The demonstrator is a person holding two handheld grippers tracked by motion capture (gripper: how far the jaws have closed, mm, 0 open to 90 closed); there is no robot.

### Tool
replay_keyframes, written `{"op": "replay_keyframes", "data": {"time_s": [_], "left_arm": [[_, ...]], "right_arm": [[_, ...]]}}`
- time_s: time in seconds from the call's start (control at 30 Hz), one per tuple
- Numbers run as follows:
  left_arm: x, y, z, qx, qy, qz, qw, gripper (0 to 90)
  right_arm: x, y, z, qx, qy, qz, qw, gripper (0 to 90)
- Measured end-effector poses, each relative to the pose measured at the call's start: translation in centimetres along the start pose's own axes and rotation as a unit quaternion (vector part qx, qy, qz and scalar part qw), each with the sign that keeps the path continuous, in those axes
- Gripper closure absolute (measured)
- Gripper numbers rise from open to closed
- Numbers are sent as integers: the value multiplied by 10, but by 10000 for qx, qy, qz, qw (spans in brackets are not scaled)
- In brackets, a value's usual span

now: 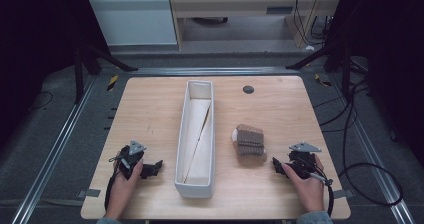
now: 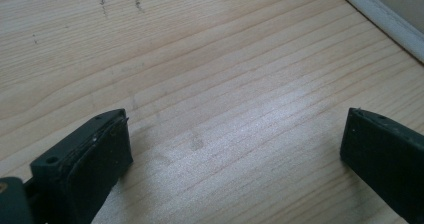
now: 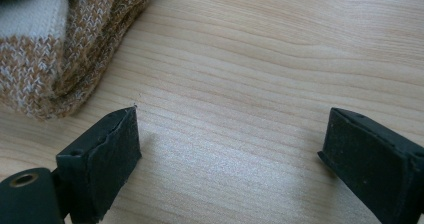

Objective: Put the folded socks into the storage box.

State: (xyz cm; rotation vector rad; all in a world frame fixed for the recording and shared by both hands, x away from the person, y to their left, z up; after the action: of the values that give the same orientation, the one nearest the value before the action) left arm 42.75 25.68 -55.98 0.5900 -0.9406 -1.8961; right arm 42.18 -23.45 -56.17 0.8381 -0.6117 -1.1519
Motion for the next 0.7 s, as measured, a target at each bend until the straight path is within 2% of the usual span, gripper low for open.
{"op": "replay_keyframes", "data": {"time_s": [0.27, 0.6, 0.67, 0.7], "left_arm": [[0, 0, 0, -8, 19, 11, 10000, 0], [0, 0, 0, -8, 17, 12, 10000, 0], [0, 0, 0, 3, 6, 8, 10000, 0], [0, 0, 0, -7, 5, 2, 10000, 0]], "right_arm": [[-1, 0, 0, -20, -47, -90, 9999, 76], [0, 0, -1, -41, -86, -80, 9999, 60], [0, 1, -2, -43, -96, -137, 9999, 69], [2, 4, -1, -43, -121, -170, 9998, 145]]}}
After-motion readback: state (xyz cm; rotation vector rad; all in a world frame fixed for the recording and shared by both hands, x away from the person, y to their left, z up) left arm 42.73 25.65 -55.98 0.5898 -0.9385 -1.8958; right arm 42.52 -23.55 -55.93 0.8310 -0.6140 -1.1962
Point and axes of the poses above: each handheld gripper's, and its own axes: z roughly backward along the jaws, y roughly out of its top, x roughly to its right, the point moved 7 cm from there along -z, roughly forward along the jaws, and after that the axes turned 8 degrees about x, right-handed, at the moved point
